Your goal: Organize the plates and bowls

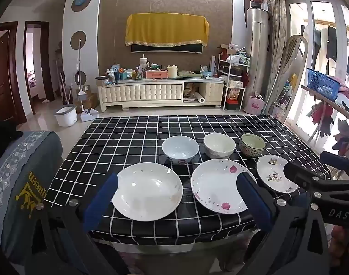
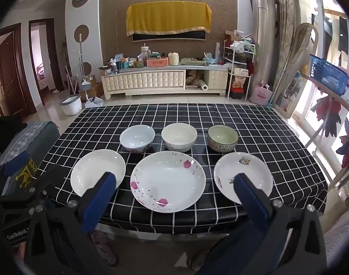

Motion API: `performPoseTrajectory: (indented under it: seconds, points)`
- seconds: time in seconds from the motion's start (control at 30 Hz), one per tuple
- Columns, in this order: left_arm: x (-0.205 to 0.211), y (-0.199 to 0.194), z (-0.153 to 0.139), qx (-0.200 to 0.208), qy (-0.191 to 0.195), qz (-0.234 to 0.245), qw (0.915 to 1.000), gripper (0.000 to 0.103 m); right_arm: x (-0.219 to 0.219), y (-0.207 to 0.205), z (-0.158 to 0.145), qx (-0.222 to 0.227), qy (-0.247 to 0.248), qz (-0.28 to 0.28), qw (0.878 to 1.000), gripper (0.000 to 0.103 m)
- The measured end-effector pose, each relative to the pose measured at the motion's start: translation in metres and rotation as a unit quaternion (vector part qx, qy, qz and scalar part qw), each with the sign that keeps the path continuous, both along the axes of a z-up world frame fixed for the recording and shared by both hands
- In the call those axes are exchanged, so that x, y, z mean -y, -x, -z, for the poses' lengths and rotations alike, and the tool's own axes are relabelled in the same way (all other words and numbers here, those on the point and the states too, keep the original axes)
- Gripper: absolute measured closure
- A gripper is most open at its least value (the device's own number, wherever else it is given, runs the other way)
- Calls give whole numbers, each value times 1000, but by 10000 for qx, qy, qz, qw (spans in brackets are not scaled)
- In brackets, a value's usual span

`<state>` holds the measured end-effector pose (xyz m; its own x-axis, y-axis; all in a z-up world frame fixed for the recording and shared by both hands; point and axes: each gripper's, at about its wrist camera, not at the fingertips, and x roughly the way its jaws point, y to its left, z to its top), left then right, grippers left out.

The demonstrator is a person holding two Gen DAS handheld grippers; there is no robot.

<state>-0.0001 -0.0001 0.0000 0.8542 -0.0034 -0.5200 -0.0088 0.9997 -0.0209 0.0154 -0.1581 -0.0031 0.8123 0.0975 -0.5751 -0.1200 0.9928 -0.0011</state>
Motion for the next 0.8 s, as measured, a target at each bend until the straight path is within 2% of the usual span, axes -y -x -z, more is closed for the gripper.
performPoseTrajectory:
  seconds: [0.07, 0.1, 0.23, 0.37, 0.8]
  points:
    - [1, 1, 0, 11, 12, -13, 10000, 1, -1, 0, 0, -103, -8, -10, 9999, 0]
    - [-1, -2, 1, -150, 110, 23, 9998, 1, -2, 0, 0, -105, -2, -14, 9999, 0]
    - [1, -8, 0, -168, 65, -8, 9998, 1, -3, 1, 1, -111, 14, -6, 9999, 0]
    - [3, -3, -2, -20, -48, -101, 9999, 1, -1, 3, 2, -124, -3, -3, 9999, 0]
    - [-2, 0, 1, -24, 157, 25, 9999, 1, 2, 1, -1, -185, 21, 5, 9998, 0]
